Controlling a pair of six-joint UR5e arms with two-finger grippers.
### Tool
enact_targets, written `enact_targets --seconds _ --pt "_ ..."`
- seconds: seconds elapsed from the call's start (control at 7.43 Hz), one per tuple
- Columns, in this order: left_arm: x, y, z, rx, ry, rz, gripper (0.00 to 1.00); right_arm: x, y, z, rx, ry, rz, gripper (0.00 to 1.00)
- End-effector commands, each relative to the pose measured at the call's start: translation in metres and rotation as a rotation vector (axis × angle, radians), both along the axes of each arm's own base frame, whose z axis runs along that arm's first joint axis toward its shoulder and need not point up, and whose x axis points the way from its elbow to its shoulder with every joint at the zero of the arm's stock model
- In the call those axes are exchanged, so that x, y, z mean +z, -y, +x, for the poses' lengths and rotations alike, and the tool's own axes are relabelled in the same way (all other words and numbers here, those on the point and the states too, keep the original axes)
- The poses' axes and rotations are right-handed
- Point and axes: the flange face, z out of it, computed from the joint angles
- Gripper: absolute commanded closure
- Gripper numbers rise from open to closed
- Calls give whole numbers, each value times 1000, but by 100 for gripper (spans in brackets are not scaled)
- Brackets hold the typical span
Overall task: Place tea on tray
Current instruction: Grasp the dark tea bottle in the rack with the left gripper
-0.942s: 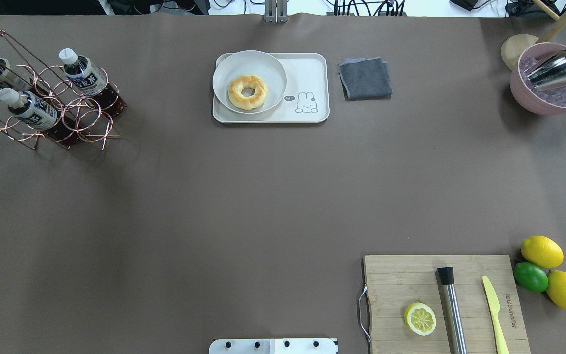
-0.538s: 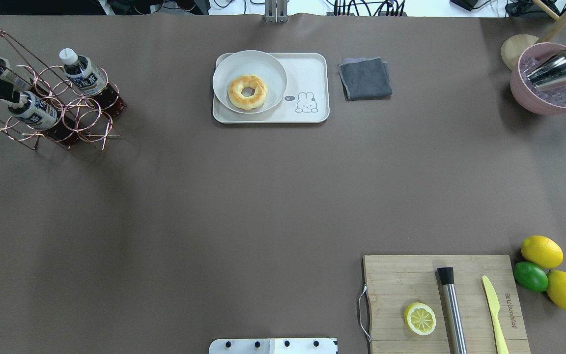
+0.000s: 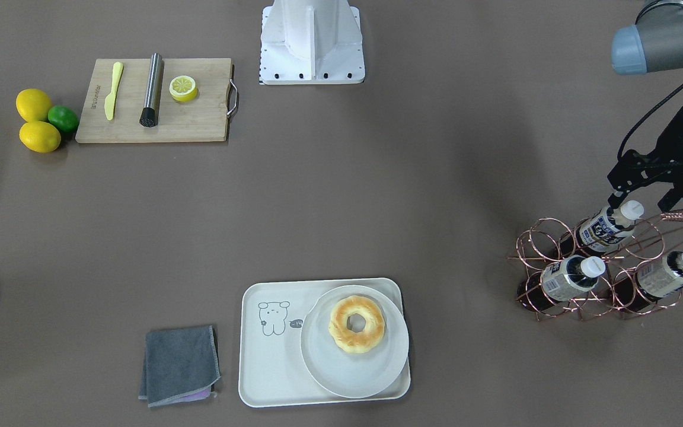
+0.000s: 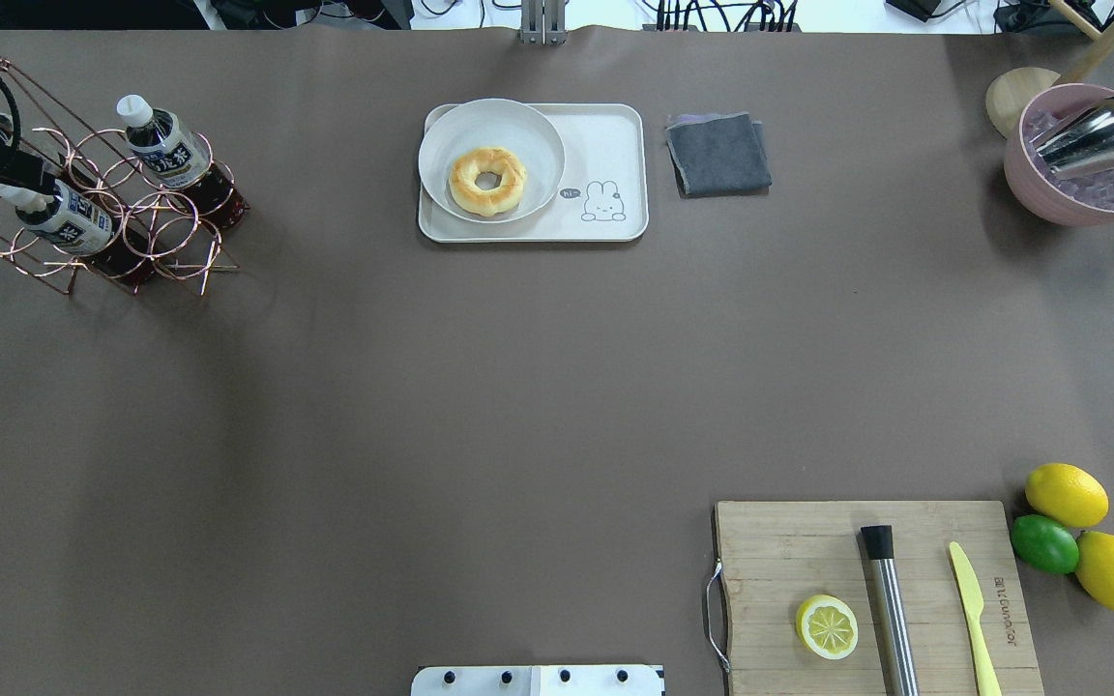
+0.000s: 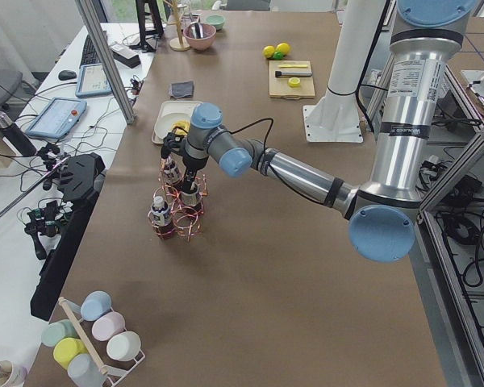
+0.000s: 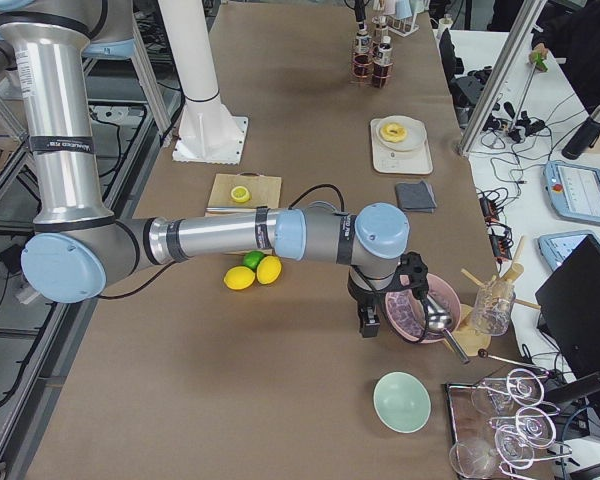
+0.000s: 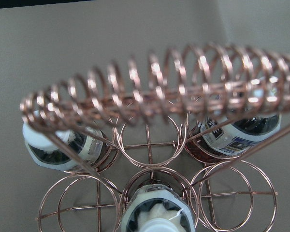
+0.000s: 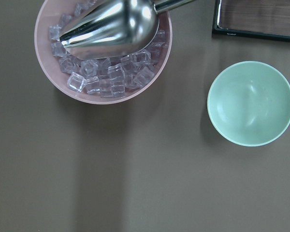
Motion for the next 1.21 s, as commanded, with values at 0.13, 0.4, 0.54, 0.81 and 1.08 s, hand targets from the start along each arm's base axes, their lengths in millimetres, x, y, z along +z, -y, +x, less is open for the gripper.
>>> enact_targets --seconds 0.13,0.4,0.54,0.81,1.08 --pt "1 -4 13 22 -2 0 19 3 -1 0 0 0 -6 0" --pt "2 -4 14 27 1 0 19 3 -1 0 0 1 -6 0" --pt "2 -4 14 27 1 0 19 2 -1 0 0 1 -4 0" --pt "5 -5 14 27 3 -4 35 2 -3 0 0 1 -4 0" --pt "7 -5 14 27 5 -8 100 3 -4 0 0 1 -6 0"
